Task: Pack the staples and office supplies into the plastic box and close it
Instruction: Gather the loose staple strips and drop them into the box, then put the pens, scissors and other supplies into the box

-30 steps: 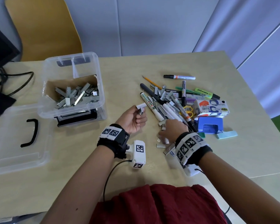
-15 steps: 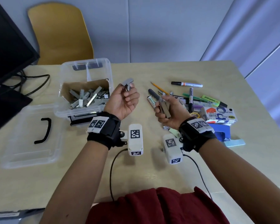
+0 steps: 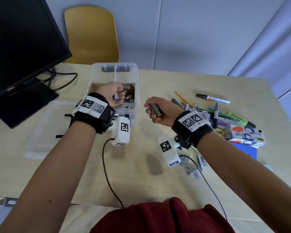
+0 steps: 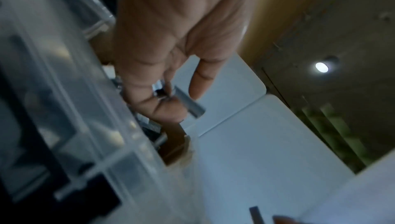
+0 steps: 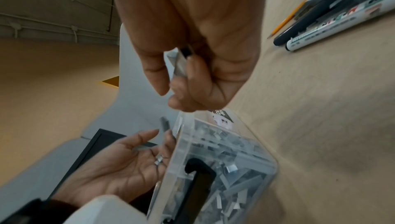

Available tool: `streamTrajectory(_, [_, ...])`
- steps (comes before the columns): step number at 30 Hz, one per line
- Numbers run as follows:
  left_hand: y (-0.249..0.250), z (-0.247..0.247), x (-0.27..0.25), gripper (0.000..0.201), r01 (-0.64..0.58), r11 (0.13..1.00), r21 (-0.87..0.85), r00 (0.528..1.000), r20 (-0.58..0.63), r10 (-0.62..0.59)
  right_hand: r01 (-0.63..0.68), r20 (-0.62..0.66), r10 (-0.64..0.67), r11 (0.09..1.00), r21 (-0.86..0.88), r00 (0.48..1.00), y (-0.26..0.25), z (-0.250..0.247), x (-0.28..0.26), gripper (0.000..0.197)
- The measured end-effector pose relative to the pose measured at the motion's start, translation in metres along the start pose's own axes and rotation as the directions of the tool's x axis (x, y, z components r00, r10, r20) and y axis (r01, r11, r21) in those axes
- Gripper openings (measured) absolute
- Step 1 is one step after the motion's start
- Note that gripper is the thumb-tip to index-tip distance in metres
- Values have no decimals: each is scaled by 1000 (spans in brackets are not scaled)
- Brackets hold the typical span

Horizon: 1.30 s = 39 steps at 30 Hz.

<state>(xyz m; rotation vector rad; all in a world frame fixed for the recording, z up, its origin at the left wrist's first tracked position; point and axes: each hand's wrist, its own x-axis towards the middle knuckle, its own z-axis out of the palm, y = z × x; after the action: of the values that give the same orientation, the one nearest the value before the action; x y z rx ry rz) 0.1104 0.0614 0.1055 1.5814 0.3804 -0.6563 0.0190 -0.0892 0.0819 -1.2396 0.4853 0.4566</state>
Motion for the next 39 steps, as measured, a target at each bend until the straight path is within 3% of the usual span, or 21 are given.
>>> streamTrajectory(4, [-1, 3, 1, 16, -138, 988, 63, 988, -67, 142, 28, -25, -26, 995, 95, 999, -9, 9, 3, 20])
streamTrajectory(6, [-2, -4, -1, 25, -222, 974, 43, 967, -117, 225, 36, -13, -34, 981, 190, 999, -17, 17, 5, 17])
streamTrajectory(8, [-1, -13, -5, 16, -316, 948, 29, 929, -194, 315, 22, 24, -30, 956, 291, 999, -26, 28, 9, 14])
streamTrajectory(9, [0, -19, -4, 15, -356, 933, 49, 893, -274, 356, 4, 50, -21, 947, 323, 999, -31, 35, 10, 13])
streamTrajectory(11, [0, -34, 0, 23, -392, 904, 168, 774, -472, 423, -21, 61, 1, 944, 330, 998, -39, 48, 15, 11])
streamTrajectory(13, [-5, -49, 6, 31, -330, 894, 302, 677, -585, 447, -35, 52, 19, 947, 320, 998, -45, 62, 22, 22])
streamTrajectory(15, [-16, -57, 13, 35, -248, 900, 359, 697, -579, 423, -43, 47, 30, 954, 298, 998, -47, 76, 30, 39])
streamTrajectory(17, [-31, -60, 18, 38, -203, 903, 379, 737, -548, 395, -53, 61, 39, 968, 243, 997, -48, 91, 35, 40])
streamTrajectory(22, [-45, -62, 22, 40, -237, 867, 439, 711, -530, 463, -73, 13, 72, 992, 99, 997, -49, 112, 41, 22])
streamTrajectory(23, [-45, -62, 22, 40, -226, 835, 502, 691, -522, 500, -72, 13, 71, 994, 86, 997, -49, 113, 41, 28])
streamTrajectory(25, [-48, -61, 20, 41, -183, 669, 720, 609, -451, 652, -90, 31, 88, 993, 79, 996, -45, 108, 45, 46])
streamTrajectory(27, [-51, -58, 20, 39, -203, 434, 878, 539, -270, 798, -89, 72, 85, 994, 57, 994, -42, 99, 45, 42])
streamTrajectory(28, [-52, -57, 21, 36, -225, 332, 916, 531, -170, 830, -81, 95, 75, 995, 52, 993, -42, 96, 42, 33])
streamTrajectory(30, [-53, -57, 23, 31, -257, 199, 946, 567, -20, 824, -51, 90, 46, 997, 52, 995, -42, 89, 37, 19])
streamTrajectory(33, [-48, -57, 25, 33, -215, 144, 966, 714, 55, 698, 1, 55, 0, 1000, -26, 999, -38, 71, 30, 27])
streamTrajectory(34, [-46, -57, 26, 33, -196, 136, 971, 741, 56, 670, 25, 43, -24, 999, -43, 999, -36, 63, 28, 30])
streamTrajectory(37, [-43, -56, 34, 35, -159, 98, 982, 742, 54, 669, 127, 5, -127, 992, -28, 992, -30, 30, 18, 25])
streamTrajectory(39, [-44, -52, 36, 32, -180, 152, 972, 708, 20, 706, 160, -52, -161, 987, -14, 986, -27, 3, 11, 18])
